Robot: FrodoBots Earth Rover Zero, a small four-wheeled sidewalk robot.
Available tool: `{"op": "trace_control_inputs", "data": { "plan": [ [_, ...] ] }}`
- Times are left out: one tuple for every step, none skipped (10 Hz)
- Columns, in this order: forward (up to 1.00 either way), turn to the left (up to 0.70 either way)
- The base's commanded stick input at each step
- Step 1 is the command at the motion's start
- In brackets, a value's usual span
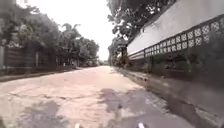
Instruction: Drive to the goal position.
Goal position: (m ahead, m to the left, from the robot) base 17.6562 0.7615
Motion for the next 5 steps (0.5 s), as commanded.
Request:
{"op": "trace_control_inputs", "data": {
  "plan": [
    [0.85,0.0],
    [0.85,0.0],
    [0.85,0.0],
    [0.85,0.0],
    [0.85,0.0]
  ]
}}
